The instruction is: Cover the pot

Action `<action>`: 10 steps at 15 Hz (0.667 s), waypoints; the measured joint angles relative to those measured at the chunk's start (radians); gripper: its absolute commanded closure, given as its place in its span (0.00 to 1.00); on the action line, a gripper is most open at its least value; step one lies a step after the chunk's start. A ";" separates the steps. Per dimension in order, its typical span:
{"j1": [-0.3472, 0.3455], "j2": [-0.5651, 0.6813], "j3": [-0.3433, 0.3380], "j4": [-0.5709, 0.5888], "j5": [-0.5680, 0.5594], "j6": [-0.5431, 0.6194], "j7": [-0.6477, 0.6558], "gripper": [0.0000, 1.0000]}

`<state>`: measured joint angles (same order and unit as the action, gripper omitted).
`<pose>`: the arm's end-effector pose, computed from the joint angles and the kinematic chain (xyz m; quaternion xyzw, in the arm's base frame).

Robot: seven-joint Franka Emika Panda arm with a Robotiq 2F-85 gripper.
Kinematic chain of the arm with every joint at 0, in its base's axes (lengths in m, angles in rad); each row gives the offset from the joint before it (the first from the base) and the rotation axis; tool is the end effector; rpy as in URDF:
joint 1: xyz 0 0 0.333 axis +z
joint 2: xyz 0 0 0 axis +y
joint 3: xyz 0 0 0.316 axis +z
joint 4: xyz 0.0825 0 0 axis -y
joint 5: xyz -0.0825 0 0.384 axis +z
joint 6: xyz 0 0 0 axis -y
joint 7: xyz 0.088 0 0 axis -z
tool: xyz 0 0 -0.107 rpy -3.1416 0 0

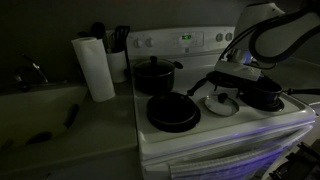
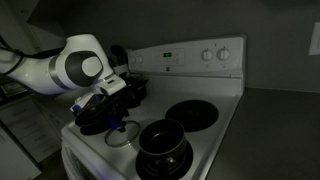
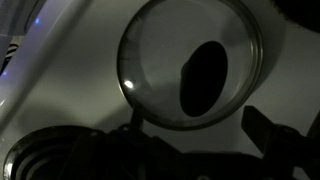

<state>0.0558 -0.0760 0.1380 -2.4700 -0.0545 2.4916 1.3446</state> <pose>0.4689 0.0921 0.3306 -0.8490 0.5257 -0.0505 0.0172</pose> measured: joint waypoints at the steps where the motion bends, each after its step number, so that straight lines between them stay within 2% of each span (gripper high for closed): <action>1: 0.005 0.005 0.001 0.004 0.000 0.004 0.004 0.00; 10: 0.057 0.037 0.009 0.024 0.045 0.016 0.067 0.00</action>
<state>0.1127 -0.0389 0.1469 -2.4456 -0.0093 2.5079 1.4120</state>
